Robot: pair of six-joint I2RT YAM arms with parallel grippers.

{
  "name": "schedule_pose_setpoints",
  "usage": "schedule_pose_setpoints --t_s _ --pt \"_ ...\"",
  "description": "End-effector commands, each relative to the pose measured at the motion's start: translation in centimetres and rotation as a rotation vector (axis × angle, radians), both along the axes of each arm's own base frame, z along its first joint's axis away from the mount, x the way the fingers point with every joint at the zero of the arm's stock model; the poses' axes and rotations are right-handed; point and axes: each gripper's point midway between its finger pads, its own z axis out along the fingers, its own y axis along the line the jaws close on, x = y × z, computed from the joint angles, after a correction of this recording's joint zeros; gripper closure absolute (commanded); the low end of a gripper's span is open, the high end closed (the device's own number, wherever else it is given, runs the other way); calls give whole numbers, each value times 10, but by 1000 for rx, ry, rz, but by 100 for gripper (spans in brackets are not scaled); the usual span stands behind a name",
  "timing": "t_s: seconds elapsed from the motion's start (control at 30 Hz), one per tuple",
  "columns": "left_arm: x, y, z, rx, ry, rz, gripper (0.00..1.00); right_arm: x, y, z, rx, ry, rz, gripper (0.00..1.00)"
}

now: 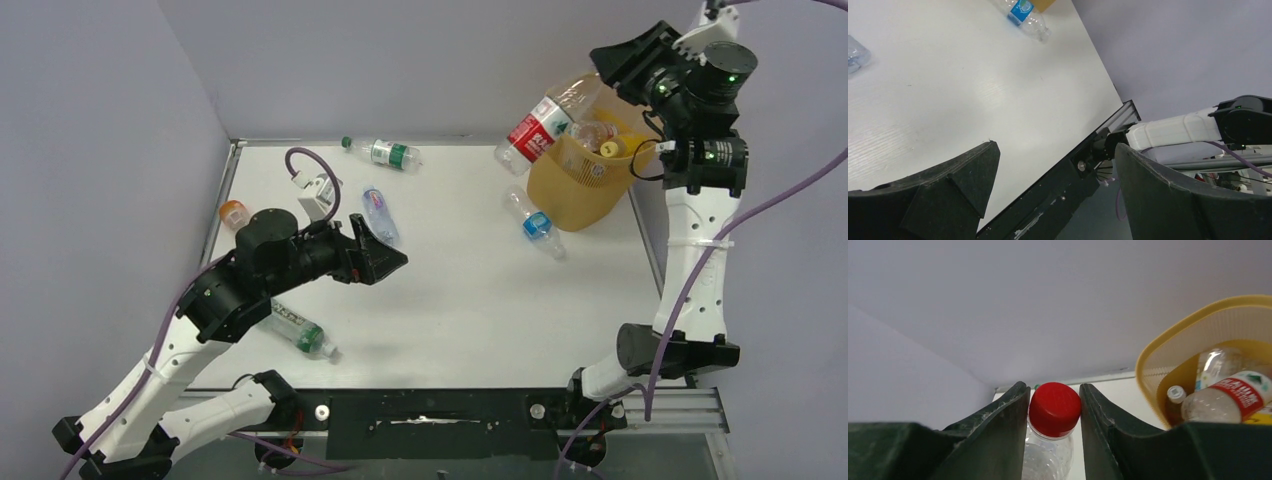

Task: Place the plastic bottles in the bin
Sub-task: Place the plastic bottle in the trash bin.

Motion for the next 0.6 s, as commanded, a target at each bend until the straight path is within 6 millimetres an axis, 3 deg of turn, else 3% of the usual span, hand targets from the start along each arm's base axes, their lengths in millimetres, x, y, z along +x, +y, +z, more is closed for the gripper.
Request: schedule_pose_setpoints --t_s 0.0,0.23,0.57 --pt "1 5 -2 15 -16 17 13 3 -45 53 36 -198 -122 99" --pt "1 2 -16 22 6 8 13 19 -92 66 15 -317 -325 99" --pt "5 -8 -33 48 32 -19 13 40 -160 43 -5 -305 -565 100"
